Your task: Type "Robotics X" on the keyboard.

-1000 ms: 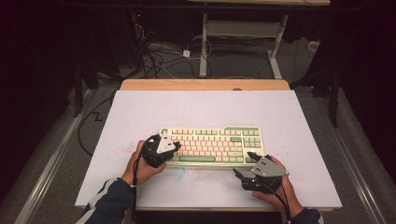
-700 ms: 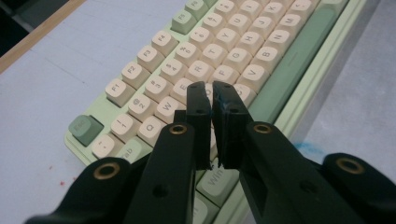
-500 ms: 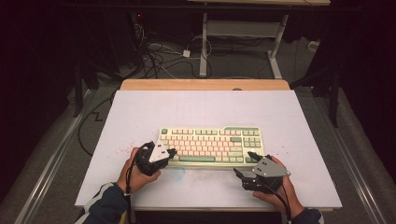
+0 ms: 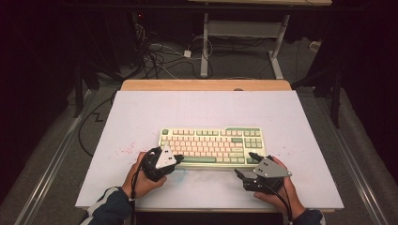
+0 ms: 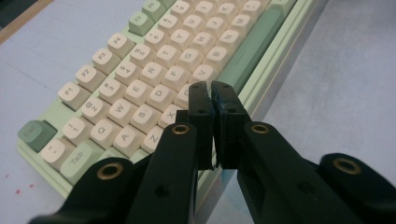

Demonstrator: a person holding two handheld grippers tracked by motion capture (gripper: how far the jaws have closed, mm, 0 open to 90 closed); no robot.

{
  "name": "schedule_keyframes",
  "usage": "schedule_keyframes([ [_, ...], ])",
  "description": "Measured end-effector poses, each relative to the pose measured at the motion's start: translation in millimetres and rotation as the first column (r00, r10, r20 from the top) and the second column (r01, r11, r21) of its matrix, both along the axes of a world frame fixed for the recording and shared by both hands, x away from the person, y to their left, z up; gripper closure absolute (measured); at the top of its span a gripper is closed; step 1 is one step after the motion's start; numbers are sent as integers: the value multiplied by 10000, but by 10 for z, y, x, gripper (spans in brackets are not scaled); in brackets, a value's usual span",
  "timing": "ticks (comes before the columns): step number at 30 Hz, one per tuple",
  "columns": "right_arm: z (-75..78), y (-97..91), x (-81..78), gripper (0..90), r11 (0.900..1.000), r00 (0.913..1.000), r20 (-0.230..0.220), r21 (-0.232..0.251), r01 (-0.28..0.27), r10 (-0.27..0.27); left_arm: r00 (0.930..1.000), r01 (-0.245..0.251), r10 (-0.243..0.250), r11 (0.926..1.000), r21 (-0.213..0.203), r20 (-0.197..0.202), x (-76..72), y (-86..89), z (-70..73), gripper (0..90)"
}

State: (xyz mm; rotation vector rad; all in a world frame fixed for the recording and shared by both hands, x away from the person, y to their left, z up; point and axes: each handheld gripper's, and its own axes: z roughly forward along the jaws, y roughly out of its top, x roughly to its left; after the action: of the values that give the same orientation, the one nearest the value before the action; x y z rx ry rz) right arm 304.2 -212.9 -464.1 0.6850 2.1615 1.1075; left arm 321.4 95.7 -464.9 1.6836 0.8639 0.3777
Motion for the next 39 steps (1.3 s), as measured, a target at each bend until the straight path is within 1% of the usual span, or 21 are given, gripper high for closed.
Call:
schedule_keyframes([
  [2, -10, 4, 3, 265, 10000, 10000, -35, -40, -4, 4, 10000, 38, -38, 10000, -13, -44, 20, -47, 1, 852],
  [5, -18, 12, 5, 265, 10000, 10000, -47, -63, -29, 29, 9999, 146, -146, 9998, 139, -33, 50, -121, -6, 853],
  [8, -19, 12, 7, 265, 10000, 10000, -57, -58, -19, 18, 9999, 143, -143, 9996, 248, -31, 99, -179, -3, 853],
  [10, -20, 8, 8, 265, 10000, 10000, -69, -56, 2, -2, 9998, 145, -143, 9997, 205, -113, 131, -199, -2, 853],
  [14, -23, 4, 12, 265, 10000, 10000, -75, -59, 11, -12, 9997, 136, -130, 9994, 315, -197, 171, -227, -34, 853],
  [18, -30, 13, 15, 265, 9999, 9999, -99, -102, -26, 25, 9995, 204, -195, 9991, 361, -247, 177, -263, -55, 853],
  [22, -34, 20, 14, 265, 9999, 9999, -114, -124, -33, 31, 9993, 277, -267, 9987, 419, -243, 178, -287, -66, 852],
  [30, -34, 15, 16, 265, 9999, 9999, -110, -153, -67, 66, 9992, 260, -243, 9983, 529, -317, 188, -288, -95, 849],
  [35, -38, 15, 16, 265, 9998, 9999, -133, -173, -56, 53, 9993, 269, -253, 9978, 599, -280, 189, -286, -98, 853],
  [39, -39, 17, 16, 265, 9998, 9999, -130, -181, -78, 76, 9994, 214, -199, 9982, 564, -273, 198, -280, -101, 854],
])
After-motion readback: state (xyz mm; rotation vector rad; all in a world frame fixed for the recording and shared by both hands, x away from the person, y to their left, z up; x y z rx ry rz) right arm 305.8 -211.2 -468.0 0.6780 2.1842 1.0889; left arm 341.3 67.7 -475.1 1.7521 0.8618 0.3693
